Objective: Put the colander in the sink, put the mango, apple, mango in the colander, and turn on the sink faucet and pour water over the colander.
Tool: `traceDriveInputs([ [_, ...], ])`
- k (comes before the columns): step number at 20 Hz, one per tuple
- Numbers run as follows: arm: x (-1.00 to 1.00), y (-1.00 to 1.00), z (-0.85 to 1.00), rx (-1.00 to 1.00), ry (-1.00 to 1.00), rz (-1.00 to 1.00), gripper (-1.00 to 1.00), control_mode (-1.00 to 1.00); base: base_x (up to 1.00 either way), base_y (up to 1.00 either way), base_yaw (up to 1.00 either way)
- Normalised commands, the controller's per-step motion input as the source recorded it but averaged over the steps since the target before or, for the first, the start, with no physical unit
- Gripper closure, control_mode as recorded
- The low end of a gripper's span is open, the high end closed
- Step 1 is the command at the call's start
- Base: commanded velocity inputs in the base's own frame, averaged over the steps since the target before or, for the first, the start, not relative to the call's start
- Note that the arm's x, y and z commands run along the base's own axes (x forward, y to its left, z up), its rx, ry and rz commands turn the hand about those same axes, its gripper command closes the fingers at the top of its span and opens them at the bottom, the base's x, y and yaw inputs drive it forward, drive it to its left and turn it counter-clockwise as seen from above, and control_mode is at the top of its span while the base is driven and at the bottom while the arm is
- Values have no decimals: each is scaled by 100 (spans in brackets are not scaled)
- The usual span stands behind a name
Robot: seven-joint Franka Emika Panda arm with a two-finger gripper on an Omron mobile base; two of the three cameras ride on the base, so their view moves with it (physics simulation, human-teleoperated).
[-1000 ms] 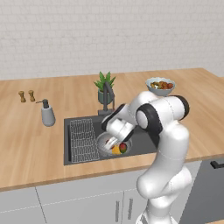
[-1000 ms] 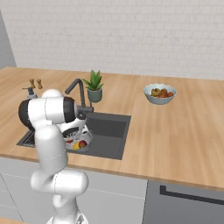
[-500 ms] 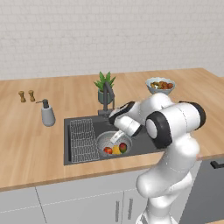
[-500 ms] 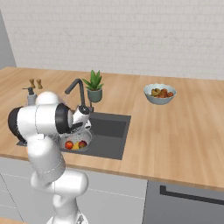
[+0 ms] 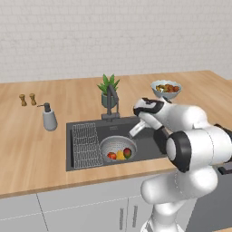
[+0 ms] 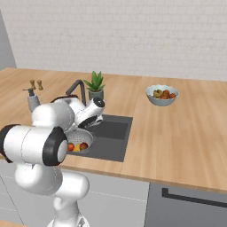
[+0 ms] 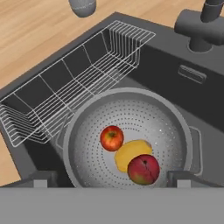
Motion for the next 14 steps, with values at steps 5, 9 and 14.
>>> traceDriveInputs([
  [5, -5, -63, 54, 6, 0, 0, -100, -100, 0, 0, 0],
  [9, -12, -56, 44, 15, -6, 0, -100, -100, 0, 0, 0],
  [14, -8, -38, 47, 42, -17, 0, -100, -100, 0, 0, 0],
])
